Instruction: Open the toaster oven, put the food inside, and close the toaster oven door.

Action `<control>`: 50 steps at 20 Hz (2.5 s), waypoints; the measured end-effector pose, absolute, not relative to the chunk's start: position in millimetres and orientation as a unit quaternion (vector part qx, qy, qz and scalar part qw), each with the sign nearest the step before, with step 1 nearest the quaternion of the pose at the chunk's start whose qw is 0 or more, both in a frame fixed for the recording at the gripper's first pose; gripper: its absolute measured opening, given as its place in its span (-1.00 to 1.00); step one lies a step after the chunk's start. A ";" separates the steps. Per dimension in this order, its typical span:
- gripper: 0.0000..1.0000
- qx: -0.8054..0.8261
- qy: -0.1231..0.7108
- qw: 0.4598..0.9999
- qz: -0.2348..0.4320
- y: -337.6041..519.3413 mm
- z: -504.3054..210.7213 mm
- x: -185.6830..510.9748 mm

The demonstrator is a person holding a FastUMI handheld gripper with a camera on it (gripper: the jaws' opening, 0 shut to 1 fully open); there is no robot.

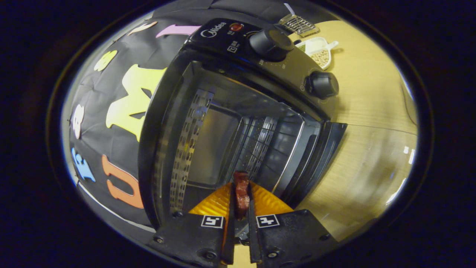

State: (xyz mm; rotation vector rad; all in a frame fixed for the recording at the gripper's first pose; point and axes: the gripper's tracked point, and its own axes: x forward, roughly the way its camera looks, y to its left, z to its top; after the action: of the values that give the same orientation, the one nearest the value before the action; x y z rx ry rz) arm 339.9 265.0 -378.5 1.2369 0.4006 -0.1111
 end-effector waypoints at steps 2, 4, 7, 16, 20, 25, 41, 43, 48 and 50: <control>-0.46 0.555 0.193 0.808 -0.046 267.3 -378.5 341.0; -0.39 0.512 0.203 0.834 -0.043 265.4 -377.4 341.0; -0.12 0.416 0.214 0.883 -0.042 261.7 -377.6 338.7; 0.74 0.243 0.222 0.944 -0.039 243.7 -362.3 320.1; 0.90 0.215 0.234 0.948 -0.018 246.2 -348.1 293.5; 0.91 0.155 0.248 0.956 0.017 244.6 -320.4 247.5; 0.92 0.063 0.341 0.936 0.062 225.0 -356.0 98.2; 0.92 0.053 0.353 0.932 0.065 228.0 -373.1 89.0; 0.92 0.040 0.383 0.920 0.071 234.3 -415.8 75.7; 0.92 0.038 0.389 0.918 0.071 235.9 -431.4 81.1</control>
State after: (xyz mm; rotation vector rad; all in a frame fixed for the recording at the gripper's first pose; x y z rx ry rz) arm 81.1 235.9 -431.4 0.0772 0.8007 0.1455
